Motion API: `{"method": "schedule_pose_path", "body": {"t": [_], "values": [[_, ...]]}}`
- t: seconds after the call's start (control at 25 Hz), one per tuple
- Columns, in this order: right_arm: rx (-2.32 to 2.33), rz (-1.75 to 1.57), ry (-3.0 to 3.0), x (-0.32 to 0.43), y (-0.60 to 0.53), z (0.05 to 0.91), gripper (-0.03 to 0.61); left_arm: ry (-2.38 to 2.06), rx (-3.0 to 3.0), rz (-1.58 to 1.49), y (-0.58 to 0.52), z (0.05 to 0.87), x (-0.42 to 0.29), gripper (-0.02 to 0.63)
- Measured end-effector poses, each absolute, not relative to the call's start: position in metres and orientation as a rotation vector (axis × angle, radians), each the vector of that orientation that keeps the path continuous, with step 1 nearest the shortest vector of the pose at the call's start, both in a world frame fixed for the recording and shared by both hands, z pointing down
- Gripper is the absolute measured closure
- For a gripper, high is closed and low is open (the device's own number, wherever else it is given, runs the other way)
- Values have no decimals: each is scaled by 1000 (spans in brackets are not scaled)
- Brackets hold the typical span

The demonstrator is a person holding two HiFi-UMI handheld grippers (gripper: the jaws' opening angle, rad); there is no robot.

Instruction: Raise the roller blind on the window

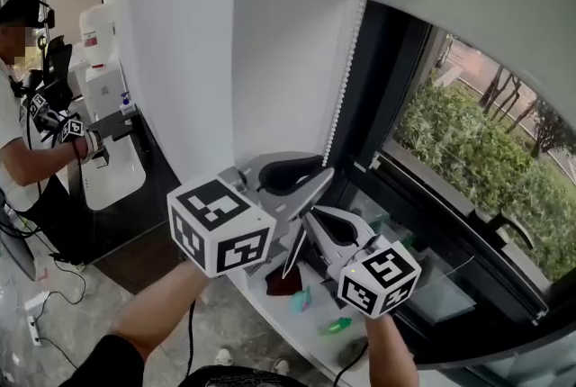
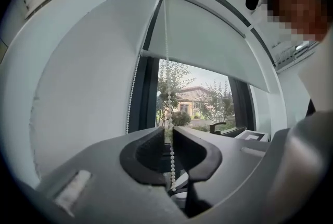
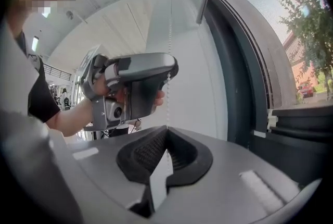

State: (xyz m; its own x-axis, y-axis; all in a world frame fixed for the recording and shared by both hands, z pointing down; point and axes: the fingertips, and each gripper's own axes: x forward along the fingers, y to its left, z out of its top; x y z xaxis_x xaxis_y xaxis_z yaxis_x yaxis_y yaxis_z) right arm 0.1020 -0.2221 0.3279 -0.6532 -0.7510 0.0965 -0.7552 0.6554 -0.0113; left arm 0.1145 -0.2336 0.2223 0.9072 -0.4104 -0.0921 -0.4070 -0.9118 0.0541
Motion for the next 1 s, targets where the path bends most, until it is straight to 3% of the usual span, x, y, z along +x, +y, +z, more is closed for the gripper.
{"method": "schedule_pose_path", "body": {"t": [0.08,0.32,0.4,0.44,0.72,1.0], "values": [[1275,83,-2766,102,-223,330,571,-648,3038,-140,-232,221,116,606],[1244,120,-2824,112,-215,321,567,-688,3000,-148,-241,226,109,603],[1264,155,-2913,123,-212,297,493,-711,3004,-159,-243,227,105,603],[1277,178,-2968,128,-211,280,486,-711,3000,-169,-243,227,103,603],[1306,-12,-3071,119,-221,180,486,-701,2993,-63,-235,268,110,603],[1268,-105,-3015,95,-238,153,486,-675,2903,156,-239,344,111,603]]}}
